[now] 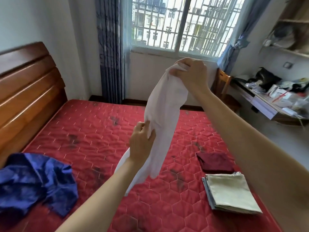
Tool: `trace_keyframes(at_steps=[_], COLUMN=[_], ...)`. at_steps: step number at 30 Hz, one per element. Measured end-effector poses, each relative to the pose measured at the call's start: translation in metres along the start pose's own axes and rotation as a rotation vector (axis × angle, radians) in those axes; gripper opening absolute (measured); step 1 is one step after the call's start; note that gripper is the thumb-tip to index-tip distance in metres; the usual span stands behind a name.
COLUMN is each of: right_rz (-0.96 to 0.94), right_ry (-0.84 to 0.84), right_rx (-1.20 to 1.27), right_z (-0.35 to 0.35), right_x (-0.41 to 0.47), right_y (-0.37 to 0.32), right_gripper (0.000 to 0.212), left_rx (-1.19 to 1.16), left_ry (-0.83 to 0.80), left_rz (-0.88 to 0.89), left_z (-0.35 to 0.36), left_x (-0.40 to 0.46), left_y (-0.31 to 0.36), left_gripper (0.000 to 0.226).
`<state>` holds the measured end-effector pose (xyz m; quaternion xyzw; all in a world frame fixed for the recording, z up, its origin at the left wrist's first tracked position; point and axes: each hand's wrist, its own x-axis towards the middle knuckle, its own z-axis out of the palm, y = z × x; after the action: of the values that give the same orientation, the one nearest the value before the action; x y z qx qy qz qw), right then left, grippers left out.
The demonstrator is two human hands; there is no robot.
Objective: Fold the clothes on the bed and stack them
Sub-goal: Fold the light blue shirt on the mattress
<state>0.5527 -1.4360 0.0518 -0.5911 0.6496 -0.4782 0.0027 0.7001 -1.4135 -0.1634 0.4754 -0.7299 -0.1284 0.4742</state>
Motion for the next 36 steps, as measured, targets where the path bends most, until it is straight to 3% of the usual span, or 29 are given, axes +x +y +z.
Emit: trace_keyframes(at_steps=[7, 10, 12, 15, 19, 30, 36], right_rz=[-0.024, -0.035, -0.046, -0.039, -0.009, -0.051, -0.039], right_ry=[0.000, -0.021, -0.028, -0.033, -0.065, -0.157, -0.144], right_rx=[0.006, 0.016, 0.017, 0.034, 0.043, 0.109, 0.143], right_z=[-0.018, -0.025, -0.033, -0.049, -0.071, -0.082, -0.065], right_x=[0.000, -0.003, -0.004, -0.003, 0.001, 0.011, 0.013], right_y=[-0.008, -0.010, -0.009, 0.000, 0.020, 0.058, 0.048], right_gripper=[0.028, 0.029, 0.029, 0.026, 0.035, 0.019, 0.017], left_rx=[0.058, 0.034, -0.003, -0.163, -0.328, -0.178, -0.088], left_ry=[0.075, 0.090, 0.125, 0.189, 0.107, 0.003, 0.023], left_rz=[-0.115, -0.227, -0.242, -0.300, -0.239, 0.093, 0.137], left_z=[0.028, 0.034, 0.038, 0.038, 0.023, -0.062, -0.080], left_x=[-0.012, -0.003, 0.003, 0.013, 0.026, 0.064, 0.063], left_y=[0.035, 0.045, 0.051, 0.048, 0.026, -0.005, -0.017], left_gripper=[0.080, 0.089, 0.079, 0.047, 0.021, 0.015, 0.014])
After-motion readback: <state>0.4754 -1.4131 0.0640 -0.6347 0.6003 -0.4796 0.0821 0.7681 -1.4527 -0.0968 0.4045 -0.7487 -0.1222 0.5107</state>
